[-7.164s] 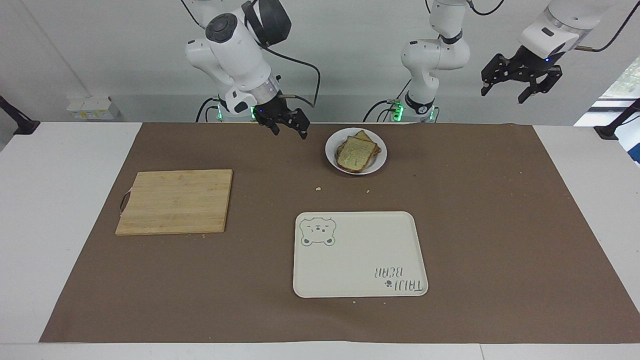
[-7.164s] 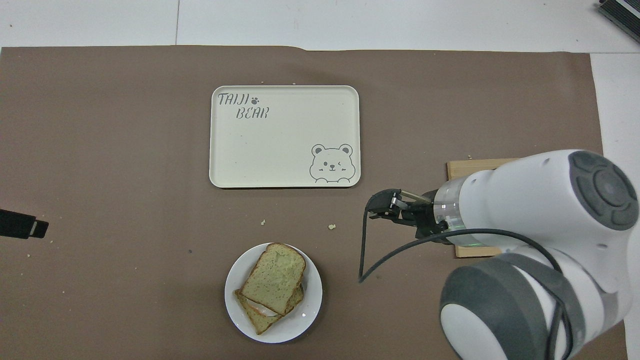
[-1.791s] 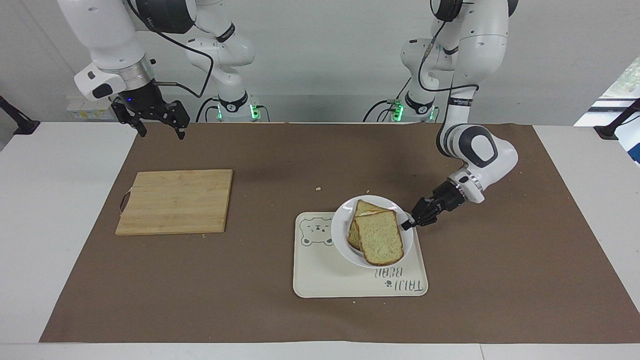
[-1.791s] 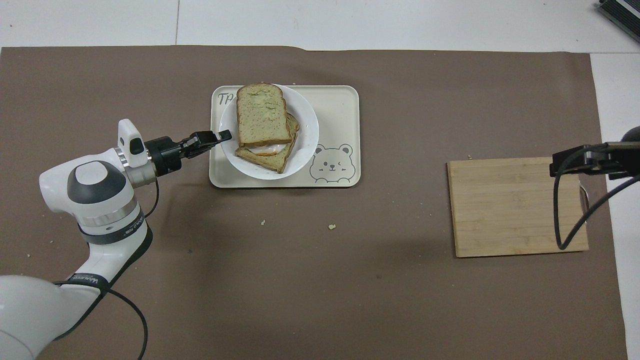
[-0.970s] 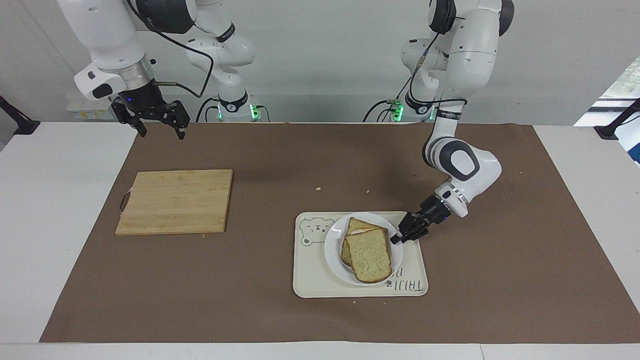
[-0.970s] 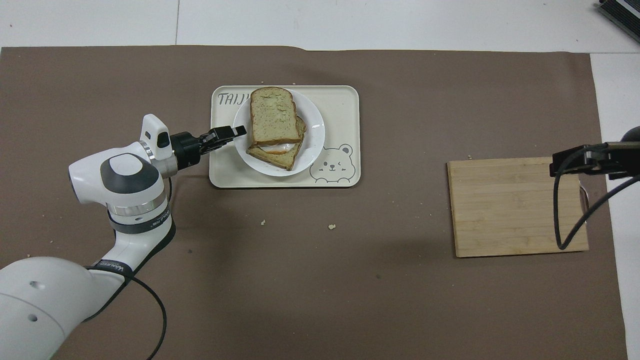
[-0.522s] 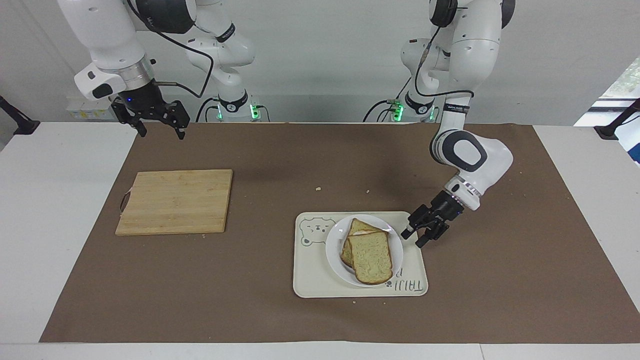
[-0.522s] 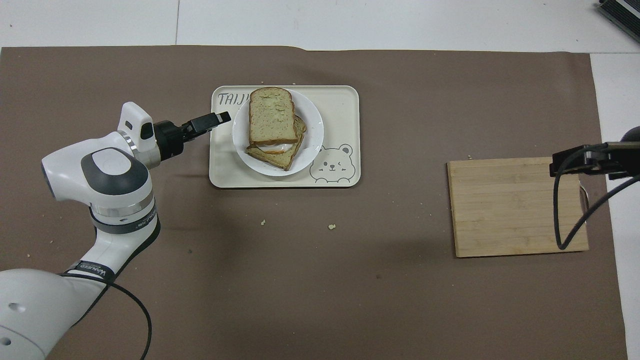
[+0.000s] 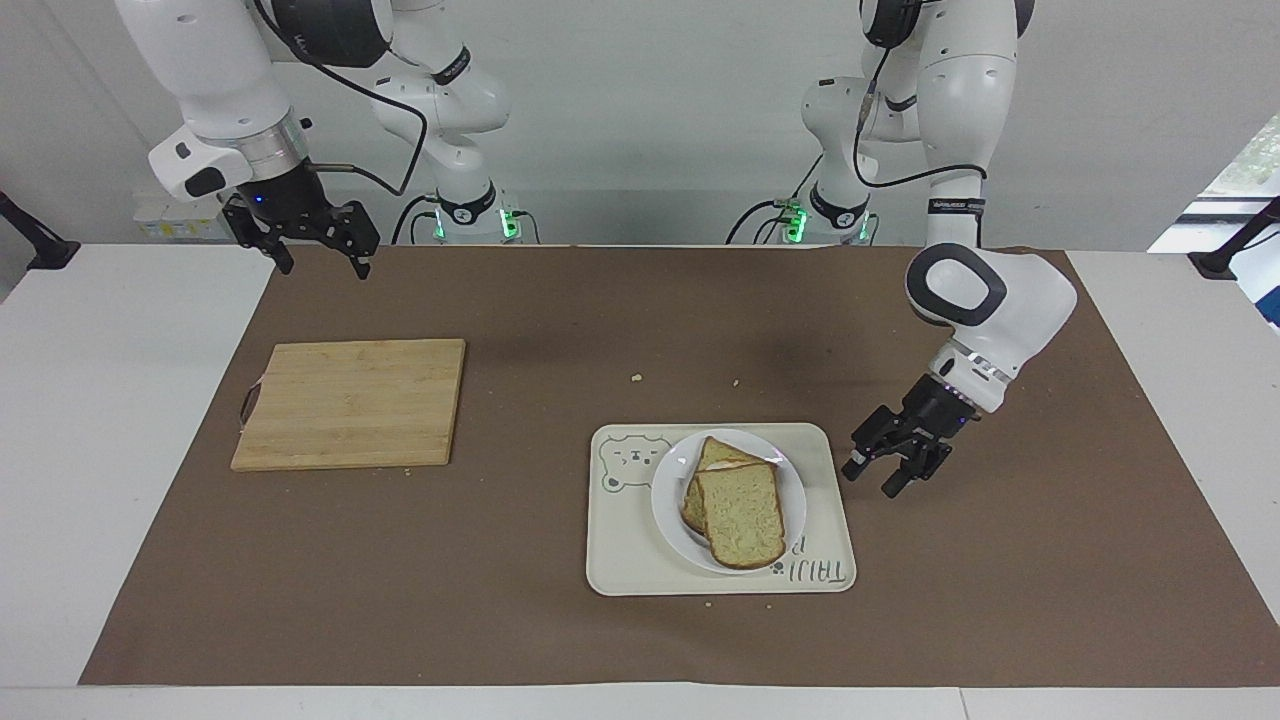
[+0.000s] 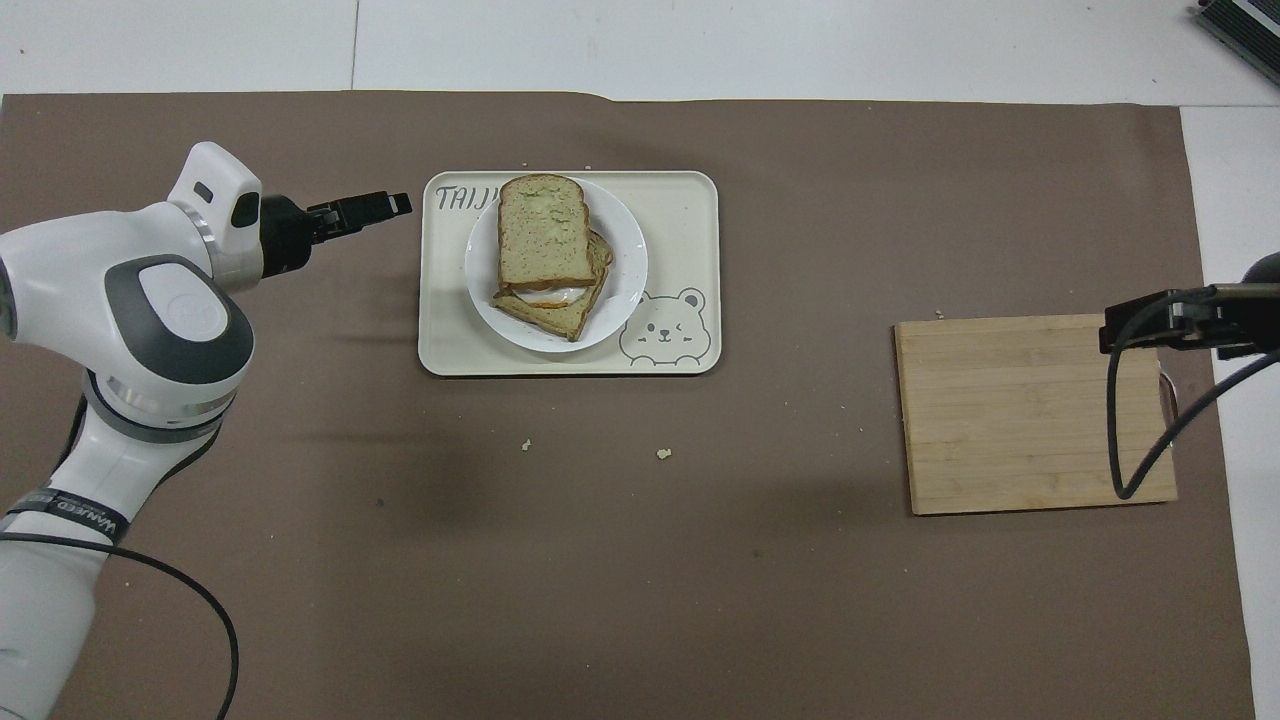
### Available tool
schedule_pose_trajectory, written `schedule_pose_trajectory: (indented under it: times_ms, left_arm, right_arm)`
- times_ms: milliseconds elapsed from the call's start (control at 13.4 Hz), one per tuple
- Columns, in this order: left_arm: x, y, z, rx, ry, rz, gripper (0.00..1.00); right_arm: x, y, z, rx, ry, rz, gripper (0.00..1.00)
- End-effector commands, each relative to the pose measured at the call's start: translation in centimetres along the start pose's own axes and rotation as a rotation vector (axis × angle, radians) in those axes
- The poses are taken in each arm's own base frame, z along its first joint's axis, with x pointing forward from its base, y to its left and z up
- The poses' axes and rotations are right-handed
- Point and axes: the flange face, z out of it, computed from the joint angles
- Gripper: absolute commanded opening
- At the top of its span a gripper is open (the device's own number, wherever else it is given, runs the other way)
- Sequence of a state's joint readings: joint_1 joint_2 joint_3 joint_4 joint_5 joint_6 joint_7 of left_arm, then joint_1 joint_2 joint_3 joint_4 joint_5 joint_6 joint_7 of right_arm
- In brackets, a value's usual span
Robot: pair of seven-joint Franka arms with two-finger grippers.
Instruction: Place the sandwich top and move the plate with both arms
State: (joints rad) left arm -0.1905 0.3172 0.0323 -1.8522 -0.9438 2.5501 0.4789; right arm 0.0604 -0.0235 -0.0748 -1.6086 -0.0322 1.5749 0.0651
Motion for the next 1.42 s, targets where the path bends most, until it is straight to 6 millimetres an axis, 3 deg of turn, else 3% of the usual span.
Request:
schedule_pose_trajectory:
  times_ms: [0, 373, 597, 746, 1045, 1343]
  left_arm:
    - [2.3, 0.2, -3.6, 0.08, -0.077, 0.066, 1.0]
    - [5.9, 1.9, -13.2, 0.339, -0.31, 0.256, 1.0]
    - [5.7, 4.4, -18.4, 0.475, -0.407, 0.35, 1.0]
    - [5.0, 5.5, -20.4, 0.478, -0.482, 0.338, 1.0]
    - [3.9, 8.9, -27.1, 0.458, -0.56, 0.319, 1.0]
    - [2.6, 9.3, -29.2, 0.462, -0.608, 0.308, 1.0]
  right_arm:
    - [0.3, 0.1, -0.2, 0.018, -0.011, -0.013, 1.0]
    - [0.3, 0.0, -0.2, 0.02, -0.011, -0.015, 1.0]
    - [0.3, 0.0, -0.2, 0.018, -0.011, -0.013, 1.0]
    - [0.3, 0.1, -0.2, 0.018, -0.011, -0.013, 1.0]
    - [0.3, 0.1, -0.2, 0.018, -0.011, -0.013, 1.0]
    - [0.3, 0.1, -0.2, 0.018, -0.011, -0.013, 1.0]
